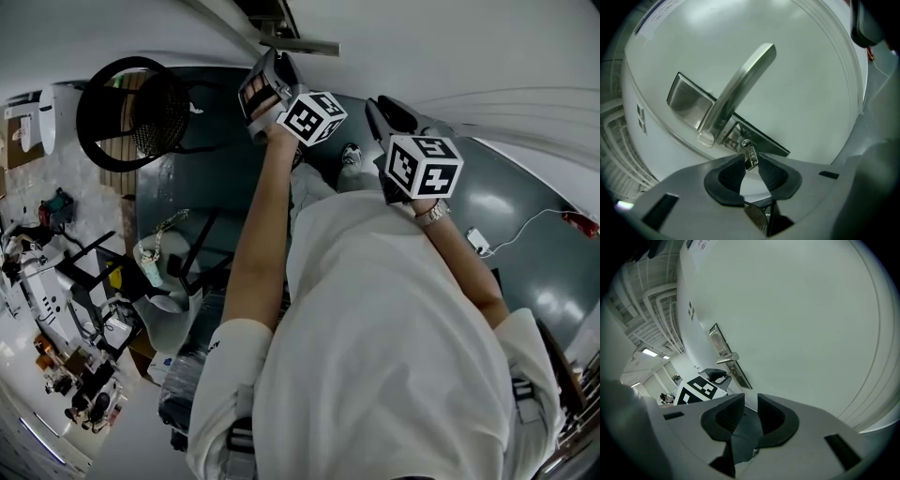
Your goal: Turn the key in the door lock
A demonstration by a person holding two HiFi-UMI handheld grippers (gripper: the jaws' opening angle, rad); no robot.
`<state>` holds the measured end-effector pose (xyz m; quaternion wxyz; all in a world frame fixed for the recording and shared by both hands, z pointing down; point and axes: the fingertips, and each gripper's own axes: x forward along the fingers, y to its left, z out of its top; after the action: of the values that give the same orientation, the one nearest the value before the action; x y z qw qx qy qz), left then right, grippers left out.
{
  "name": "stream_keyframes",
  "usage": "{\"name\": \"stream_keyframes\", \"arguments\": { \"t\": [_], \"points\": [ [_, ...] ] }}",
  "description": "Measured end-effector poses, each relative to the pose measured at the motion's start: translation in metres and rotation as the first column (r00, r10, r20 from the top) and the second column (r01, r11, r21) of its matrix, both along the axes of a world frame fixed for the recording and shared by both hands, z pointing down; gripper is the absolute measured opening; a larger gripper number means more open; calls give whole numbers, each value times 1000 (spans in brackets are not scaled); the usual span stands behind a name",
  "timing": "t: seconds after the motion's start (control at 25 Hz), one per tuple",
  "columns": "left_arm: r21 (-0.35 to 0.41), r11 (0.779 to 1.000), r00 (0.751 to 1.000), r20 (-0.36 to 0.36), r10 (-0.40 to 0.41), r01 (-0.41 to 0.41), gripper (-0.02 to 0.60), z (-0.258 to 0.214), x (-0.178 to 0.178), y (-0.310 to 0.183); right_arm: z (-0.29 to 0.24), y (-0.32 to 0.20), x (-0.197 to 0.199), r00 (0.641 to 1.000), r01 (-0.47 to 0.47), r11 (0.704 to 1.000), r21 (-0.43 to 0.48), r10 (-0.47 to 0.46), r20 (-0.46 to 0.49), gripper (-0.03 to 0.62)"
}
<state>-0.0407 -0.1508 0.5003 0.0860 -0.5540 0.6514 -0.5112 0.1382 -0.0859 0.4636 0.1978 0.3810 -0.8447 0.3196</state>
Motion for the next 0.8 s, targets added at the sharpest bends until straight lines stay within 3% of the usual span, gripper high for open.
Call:
{"name": "stream_keyframes", "arguments": {
  "t": [0.24,0.48,0.64,0.8],
  "points": [
    [10,1000,999,48,4,-4,94,2,-1,-2,2,1,-2,1000,9,1000,-6,-9,3,87],
    [32,999,999,-20,25,-25,92,2,-3,-4,4,4,-14,1000,21,1000,-6,-21,-3,87],
    [15,1000,983,-184,21,-19,80,0,-4,-8,5,0,-20,1000,12,1000,-11,-12,-4,87],
    [2,999,905,-425,-32,36,61,-1,-9,-6,5,4,-30,1000,9,1000,-12,-9,-5,87]
  ]
}}
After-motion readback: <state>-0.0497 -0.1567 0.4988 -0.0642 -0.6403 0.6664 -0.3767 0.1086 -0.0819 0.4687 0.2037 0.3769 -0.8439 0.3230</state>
